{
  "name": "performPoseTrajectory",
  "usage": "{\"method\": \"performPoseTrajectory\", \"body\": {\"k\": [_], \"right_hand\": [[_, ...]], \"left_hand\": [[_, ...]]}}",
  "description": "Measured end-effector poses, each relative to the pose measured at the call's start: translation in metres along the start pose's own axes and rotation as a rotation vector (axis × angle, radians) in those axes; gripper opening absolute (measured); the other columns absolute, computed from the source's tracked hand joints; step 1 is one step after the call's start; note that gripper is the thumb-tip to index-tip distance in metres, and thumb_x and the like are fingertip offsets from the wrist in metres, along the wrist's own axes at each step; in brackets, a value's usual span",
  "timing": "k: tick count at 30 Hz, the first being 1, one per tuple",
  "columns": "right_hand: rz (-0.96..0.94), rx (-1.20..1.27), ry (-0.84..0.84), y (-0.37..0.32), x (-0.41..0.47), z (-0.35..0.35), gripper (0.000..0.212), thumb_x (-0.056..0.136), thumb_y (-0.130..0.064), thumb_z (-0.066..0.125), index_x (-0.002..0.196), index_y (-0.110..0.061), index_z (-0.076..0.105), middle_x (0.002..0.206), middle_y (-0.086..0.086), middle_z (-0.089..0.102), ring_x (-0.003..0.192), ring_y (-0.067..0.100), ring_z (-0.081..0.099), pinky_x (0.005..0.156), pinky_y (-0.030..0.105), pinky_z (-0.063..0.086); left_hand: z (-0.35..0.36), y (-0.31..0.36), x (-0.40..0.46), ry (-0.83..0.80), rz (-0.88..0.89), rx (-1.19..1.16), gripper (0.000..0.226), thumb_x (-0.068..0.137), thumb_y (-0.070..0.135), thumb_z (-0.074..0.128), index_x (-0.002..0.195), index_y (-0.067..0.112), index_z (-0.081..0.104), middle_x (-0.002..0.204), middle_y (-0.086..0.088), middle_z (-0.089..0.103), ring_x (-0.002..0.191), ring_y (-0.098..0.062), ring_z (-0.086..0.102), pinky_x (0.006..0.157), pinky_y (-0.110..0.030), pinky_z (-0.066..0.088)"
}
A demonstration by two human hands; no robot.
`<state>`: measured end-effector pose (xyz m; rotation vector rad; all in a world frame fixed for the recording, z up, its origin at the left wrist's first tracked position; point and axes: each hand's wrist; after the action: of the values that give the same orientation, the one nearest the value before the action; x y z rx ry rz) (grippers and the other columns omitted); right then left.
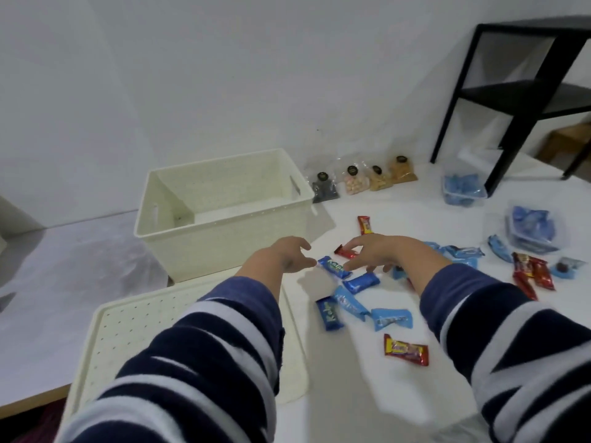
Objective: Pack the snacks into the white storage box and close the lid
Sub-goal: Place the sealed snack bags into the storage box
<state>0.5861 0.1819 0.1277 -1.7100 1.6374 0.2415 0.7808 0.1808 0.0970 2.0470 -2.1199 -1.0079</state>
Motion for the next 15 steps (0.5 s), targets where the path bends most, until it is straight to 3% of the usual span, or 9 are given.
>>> {"method": "performPoseTrajectory", "body": {"k": [3,7,12,15], "right_hand": [[0.01,0.021,0.036,0.025,0.031,-0.027,0.061,0.089,-0.039,0.063,0.144,-0.027,0.038,0.14,0.002,0.048,0.111,0.022,0.061,0.097,0.037,0.049],[-0.044,-0.035,0.061,0.051,0.087,-0.075,0.053,0.095,-0.032,0.057,0.143,-0.016,0.042,0.127,-0.001,0.046,0.109,0.018,0.049,0.08,0.025,0.044],[-0.069,0.061,0.175,0.08,0.197,-0.135,0.05,0.092,-0.028,0.06,0.139,-0.019,0.046,0.146,0.005,0.042,0.131,0.022,0.045,0.102,0.028,0.039],[-0.129,0.088,0.232,0.084,0.252,-0.162,0.052,0.095,-0.021,0.056,0.144,-0.018,0.04,0.149,0.008,0.04,0.131,0.024,0.045,0.1,0.029,0.04]], "left_hand": [[0.015,0.033,0.044,-0.033,0.009,-0.054,0.051,0.089,0.039,0.062,0.135,0.022,0.049,0.138,-0.004,0.051,0.126,-0.022,0.049,0.108,-0.036,0.039],[0.021,0.071,0.109,-0.042,0.007,-0.074,0.048,0.092,0.035,0.058,0.136,0.018,0.048,0.137,-0.006,0.052,0.125,-0.022,0.051,0.105,-0.028,0.039],[0.012,0.087,0.211,0.105,-0.078,-0.074,0.056,0.094,0.031,0.054,0.145,0.022,0.034,0.144,-0.008,0.043,0.13,-0.026,0.045,0.106,-0.032,0.039],[0.007,0.085,0.259,0.222,-0.145,-0.087,0.062,0.093,0.028,0.054,0.147,0.027,0.026,0.144,-0.01,0.04,0.127,-0.03,0.046,0.104,-0.038,0.042]]}}
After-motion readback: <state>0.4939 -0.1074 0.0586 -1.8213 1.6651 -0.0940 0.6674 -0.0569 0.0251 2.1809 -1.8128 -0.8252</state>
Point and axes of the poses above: each hand's wrist, its own x-axis towards the middle knuckle, its own z-axis out of the palm, y = z × x
